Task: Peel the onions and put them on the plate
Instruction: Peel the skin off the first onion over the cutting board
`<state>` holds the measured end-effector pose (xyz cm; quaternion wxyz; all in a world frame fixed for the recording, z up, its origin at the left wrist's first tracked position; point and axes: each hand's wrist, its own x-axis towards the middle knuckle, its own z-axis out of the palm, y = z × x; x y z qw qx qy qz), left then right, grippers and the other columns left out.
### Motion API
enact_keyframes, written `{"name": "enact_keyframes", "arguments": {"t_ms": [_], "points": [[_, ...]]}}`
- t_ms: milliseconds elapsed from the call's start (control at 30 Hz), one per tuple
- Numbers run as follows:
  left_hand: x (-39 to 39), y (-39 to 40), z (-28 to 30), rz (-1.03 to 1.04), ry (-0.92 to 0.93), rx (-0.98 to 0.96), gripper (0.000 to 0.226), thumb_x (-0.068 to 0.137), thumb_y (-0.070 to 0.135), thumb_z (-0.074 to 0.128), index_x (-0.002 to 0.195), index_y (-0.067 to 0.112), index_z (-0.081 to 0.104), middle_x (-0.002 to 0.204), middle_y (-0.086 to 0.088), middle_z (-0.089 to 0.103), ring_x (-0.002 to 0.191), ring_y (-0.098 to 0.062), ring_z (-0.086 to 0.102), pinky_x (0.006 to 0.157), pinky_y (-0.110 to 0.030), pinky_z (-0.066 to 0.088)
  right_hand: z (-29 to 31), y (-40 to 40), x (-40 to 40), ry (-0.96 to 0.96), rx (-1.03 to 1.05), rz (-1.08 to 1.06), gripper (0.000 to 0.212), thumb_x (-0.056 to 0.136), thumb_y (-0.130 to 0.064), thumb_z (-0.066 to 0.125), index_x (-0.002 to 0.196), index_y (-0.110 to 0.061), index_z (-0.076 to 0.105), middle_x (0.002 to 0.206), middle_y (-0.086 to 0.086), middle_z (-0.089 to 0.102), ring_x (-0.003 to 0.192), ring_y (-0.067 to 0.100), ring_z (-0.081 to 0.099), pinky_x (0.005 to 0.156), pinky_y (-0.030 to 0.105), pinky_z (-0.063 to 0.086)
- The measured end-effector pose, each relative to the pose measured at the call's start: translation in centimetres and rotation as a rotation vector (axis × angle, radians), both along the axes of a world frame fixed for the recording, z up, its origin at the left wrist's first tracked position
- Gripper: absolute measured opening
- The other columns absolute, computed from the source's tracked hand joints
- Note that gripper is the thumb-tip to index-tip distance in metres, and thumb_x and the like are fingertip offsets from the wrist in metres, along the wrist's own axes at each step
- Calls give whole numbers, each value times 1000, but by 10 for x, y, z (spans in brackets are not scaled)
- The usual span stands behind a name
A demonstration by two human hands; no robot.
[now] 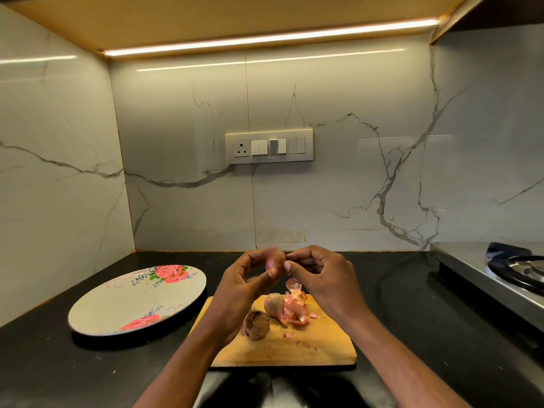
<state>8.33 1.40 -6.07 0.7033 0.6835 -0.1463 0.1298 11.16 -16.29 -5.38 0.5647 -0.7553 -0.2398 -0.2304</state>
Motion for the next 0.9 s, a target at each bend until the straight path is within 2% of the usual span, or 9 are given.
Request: {"name": "enact_keyframes", "arguments": {"t_ms": [200, 400, 600, 800, 900], "points": [[0, 1, 0, 39, -16, 66, 49, 77, 26, 76, 125, 26, 65, 125, 7, 67, 119, -14, 64, 100, -36, 54, 0, 0, 1, 9, 15, -5, 13, 85, -18, 79, 97, -19, 75, 85, -7, 77, 82, 5, 73, 74, 34, 63], [-1, -1, 1, 72, -34, 151, 40, 88, 17, 72, 125, 29, 64, 123, 10, 66, 108, -3, 66, 84, -17, 55, 2, 2, -4, -27, -41, -63, 15, 85, -17, 79, 94, -22, 68, 80, -10, 74, 75, -2, 71, 69, 19, 59], [-2, -3, 1, 68, -36, 168, 37, 90, 16, 71, 124, 29, 64, 123, 10, 67, 107, 1, 66, 83, -15, 55, 4, 3, -8, -17, -95, -103, 22, 84, -19, 79, 96, -26, 62, 81, -10, 70, 72, 0, 69, 63, 12, 55], [-5, -5, 3, -3, -5, 39, 44, 83, 19, 72, 126, 21, 64, 125, 2, 67, 112, -14, 68, 89, -27, 57, 6, 2, -7, 31, -49, -83, 23, 84, -17, 77, 98, -26, 62, 83, -11, 71, 75, -4, 68, 61, 12, 54], [-6, -5, 6, -42, 17, -23, 47, 81, 19, 71, 127, 20, 62, 124, -2, 68, 110, -19, 69, 88, -30, 58, 7, 0, -6, 108, 28, -8, 20, 86, -18, 76, 100, -24, 64, 88, -6, 73, 80, 4, 71, 66, 19, 59]]}}
